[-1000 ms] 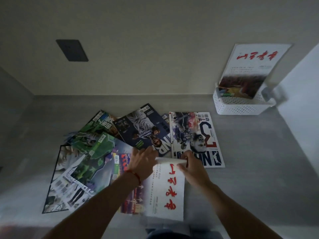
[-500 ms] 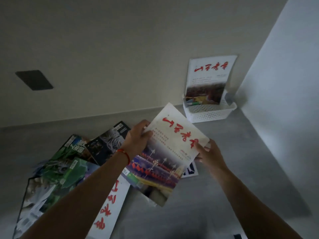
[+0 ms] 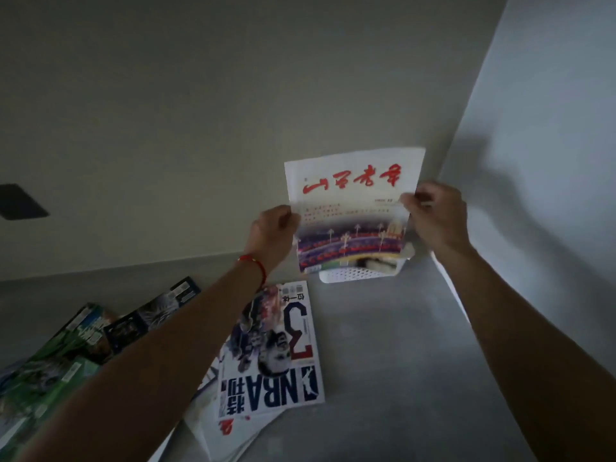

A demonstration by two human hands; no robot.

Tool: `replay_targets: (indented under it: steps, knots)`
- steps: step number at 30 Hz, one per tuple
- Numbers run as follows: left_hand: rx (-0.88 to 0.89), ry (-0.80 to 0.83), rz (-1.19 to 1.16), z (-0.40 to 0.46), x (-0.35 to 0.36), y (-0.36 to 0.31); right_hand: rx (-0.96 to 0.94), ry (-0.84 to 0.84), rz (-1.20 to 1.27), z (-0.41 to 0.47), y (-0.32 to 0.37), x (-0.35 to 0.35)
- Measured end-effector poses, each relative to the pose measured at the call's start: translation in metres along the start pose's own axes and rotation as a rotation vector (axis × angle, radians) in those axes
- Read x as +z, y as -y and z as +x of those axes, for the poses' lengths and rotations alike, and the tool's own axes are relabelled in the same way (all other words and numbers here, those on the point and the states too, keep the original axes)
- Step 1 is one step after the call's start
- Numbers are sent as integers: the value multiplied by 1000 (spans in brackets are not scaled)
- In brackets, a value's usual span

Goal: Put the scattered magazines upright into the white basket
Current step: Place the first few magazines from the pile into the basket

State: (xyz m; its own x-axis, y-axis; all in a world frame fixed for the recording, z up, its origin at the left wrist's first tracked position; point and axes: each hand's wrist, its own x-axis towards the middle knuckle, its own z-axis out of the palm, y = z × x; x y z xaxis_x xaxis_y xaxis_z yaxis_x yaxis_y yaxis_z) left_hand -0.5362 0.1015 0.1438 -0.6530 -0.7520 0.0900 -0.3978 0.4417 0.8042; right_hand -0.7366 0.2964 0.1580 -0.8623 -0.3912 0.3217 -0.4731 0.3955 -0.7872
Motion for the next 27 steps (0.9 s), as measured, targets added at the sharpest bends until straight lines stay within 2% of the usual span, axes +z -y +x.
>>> replay_targets:
  steps: [3,6,9,15,18,27]
  knots:
    - [-24,-58,-28,30,16,-18,-14,-40,-22,49,-1,-2]
    - [-143,-67,-162,57,44,-18,-15,-32,-58,79,-19,8]
    - [-267,-98,-259,74,70,-5,1,7,-46,90,-43,25]
    - [-444,-157,-251,93,104,15,43,108,-40,97,-81,50]
    - [-516,-119,-268,100,112,18,70,116,-45,96,-90,59]
    - [-449,14,-212,106,125,17,143,180,-8,96,-96,70]
